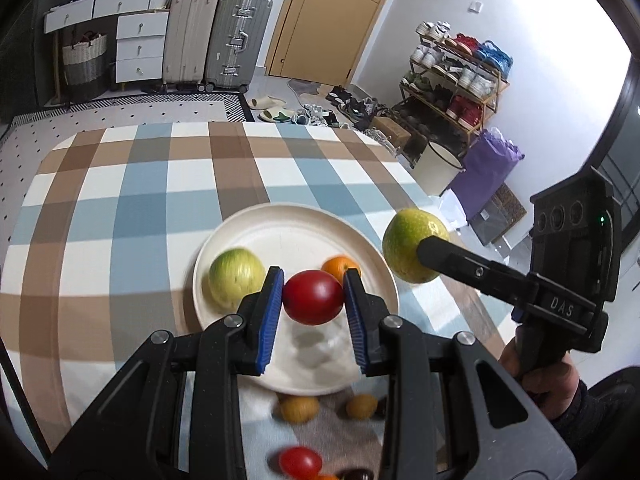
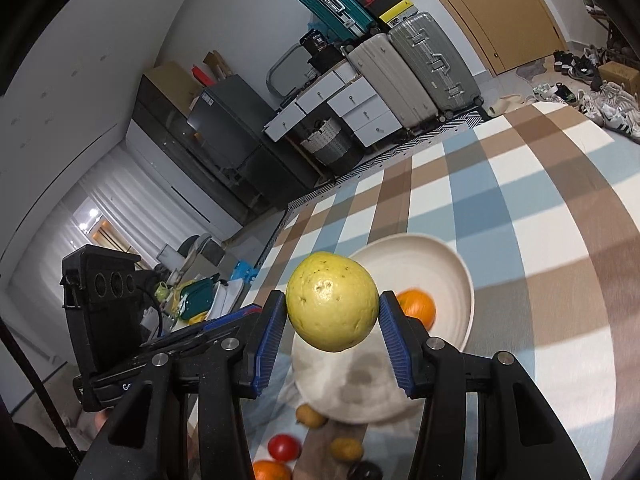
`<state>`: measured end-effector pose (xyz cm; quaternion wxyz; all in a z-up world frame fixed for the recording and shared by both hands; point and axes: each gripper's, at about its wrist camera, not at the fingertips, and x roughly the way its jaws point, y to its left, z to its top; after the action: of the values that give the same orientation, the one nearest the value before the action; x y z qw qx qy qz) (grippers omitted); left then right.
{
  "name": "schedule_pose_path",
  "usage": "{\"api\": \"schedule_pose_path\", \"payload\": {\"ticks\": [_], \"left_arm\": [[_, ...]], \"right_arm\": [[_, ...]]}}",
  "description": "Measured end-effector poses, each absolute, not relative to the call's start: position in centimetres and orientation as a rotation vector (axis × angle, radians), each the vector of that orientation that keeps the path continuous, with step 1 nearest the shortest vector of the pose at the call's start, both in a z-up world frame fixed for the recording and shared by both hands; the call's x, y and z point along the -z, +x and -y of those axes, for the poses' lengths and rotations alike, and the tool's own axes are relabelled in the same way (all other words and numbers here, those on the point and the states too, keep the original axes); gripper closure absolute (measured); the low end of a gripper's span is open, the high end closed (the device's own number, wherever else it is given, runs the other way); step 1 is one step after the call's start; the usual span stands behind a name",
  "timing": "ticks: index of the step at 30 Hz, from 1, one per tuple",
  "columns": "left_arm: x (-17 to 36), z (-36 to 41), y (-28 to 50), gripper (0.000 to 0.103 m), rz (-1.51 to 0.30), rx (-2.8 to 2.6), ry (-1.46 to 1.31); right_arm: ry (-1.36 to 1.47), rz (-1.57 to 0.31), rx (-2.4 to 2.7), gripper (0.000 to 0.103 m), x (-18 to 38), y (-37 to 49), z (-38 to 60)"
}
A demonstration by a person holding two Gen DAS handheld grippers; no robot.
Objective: Organize fruits
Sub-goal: 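Carry the tomato with the left tool while the right tool carries the pomelo to the plate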
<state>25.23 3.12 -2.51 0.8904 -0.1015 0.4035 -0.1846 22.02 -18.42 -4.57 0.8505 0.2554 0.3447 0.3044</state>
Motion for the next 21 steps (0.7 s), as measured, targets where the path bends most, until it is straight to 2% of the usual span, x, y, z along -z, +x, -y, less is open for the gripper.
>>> {"api": "schedule_pose_path", "payload": {"ticks": [21], "left_arm": [[6.2, -0.5, 34.5, 0.075, -0.906, 0.388, -0.235]], "right_arm": [[0.544, -0.824, -0.618, 0.055, 8.4, 29.1, 18.3]]}}
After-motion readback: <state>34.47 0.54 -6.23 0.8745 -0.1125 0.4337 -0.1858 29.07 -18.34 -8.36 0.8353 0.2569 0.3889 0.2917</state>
